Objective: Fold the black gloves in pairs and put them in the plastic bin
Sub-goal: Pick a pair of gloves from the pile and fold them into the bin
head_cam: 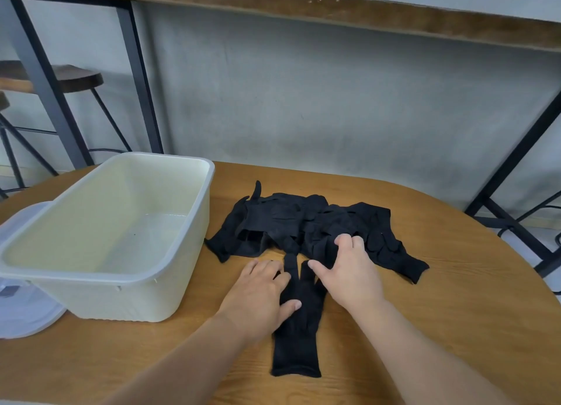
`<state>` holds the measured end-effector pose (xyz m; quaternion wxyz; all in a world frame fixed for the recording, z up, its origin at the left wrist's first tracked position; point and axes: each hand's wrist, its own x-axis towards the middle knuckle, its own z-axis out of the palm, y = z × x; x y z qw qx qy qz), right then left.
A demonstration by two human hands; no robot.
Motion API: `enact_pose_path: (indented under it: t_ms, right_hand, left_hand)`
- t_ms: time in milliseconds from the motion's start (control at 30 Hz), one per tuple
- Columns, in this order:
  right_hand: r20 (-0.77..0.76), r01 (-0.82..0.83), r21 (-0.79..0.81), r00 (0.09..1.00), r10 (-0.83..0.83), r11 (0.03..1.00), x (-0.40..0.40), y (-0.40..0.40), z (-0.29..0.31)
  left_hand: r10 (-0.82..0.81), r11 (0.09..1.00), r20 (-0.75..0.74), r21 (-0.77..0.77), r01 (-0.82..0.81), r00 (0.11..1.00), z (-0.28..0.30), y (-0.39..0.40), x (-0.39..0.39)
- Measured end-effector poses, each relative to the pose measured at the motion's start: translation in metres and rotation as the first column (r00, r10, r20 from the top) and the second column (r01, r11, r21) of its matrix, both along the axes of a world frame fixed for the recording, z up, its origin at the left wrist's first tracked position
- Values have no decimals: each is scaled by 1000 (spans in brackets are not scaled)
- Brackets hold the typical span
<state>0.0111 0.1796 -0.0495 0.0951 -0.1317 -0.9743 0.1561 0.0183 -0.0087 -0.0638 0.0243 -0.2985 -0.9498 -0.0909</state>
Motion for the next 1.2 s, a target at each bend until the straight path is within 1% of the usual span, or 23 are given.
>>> enact_pose_path:
  t_ms: [100,167,300,400,433,500,567,633,700,767,833,867,900,933,967,1000,1033,1067,1100,1133,1200]
  right_hand:
    - [63,7,97,998,-14,995,-7,4,-2]
    - [48,32,63,998,-35,997,-10,8,0]
    - [-35,82,-106,996,-86,991,-14,21,17]
    - [-115,30,-306,991,-68,952,-14,29,50]
    - [-131,14,-403,989,-73,915,-14,29,61]
    - [-149,2,-597,982,-113,802,-13,31,84]
    - [-156,-9,-751,974,-165,660,-12,32,103]
    - [-166,-49,-859,968,-188,510,-9,32,120]
    - [-171,-103,-920,974,-151,377,-5,32,131]
    - [-169,-141,-951,982,-81,274,0,32,138]
    - [-155,-147,-966,988,-20,211,5,31,143]
    - [-148,-147,-971,989,5,188,7,30,144]
    - [-141,-144,-976,990,31,164,8,29,145]
    - [-138,-144,-977,989,46,159,9,29,145]
    - [-136,-143,-974,990,47,177,11,30,144]
    - [-130,-134,-964,991,31,229,11,30,141]
    - [-122,-116,-947,992,-1,300,12,31,138]
    - [-115,-97,-920,993,-25,380,12,32,133]
    - [-90,-68,-896,996,-29,439,14,33,128]
    - [-44,-39,-884,999,0,465,16,33,122]
    - [85,19,-901,987,134,433,23,29,108]
  left_hand:
    - [16,996,34,86,-19,999,3,-2,-2]
    - [31,988,58,150,-40,998,7,-4,-3]
    - [67,955,126,280,-100,990,16,-2,-4]
    - [77,911,207,383,-153,975,25,6,-7]
    - [77,892,244,416,-176,967,28,9,-8]
    - [81,840,316,489,-235,945,36,19,-10]
    - [70,764,410,565,-313,910,44,30,-13]
    - [38,681,480,629,-375,876,53,41,-16]
    - [-9,619,521,673,-405,853,64,50,-18]
    - [-46,584,533,701,-410,845,78,56,-16]
    - [-93,533,541,736,-417,836,91,59,-14]
    - [-113,491,552,754,-436,826,96,58,-13]
    - [-149,427,572,773,-469,807,100,57,-12]
    - [-220,337,596,790,-513,773,102,55,-11]
    - [-324,233,612,791,-566,722,103,52,-11]
    - [-431,136,613,770,-624,663,105,49,-10]
    - [-512,59,604,734,-677,610,105,44,-11]
    - [-572,5,595,691,-723,565,104,38,-11]
    - [-619,-30,581,655,-755,528,104,32,-11]
    - [-660,-54,564,623,-780,496,103,26,-10]
    - [-724,-75,532,572,-817,439,100,17,-8]
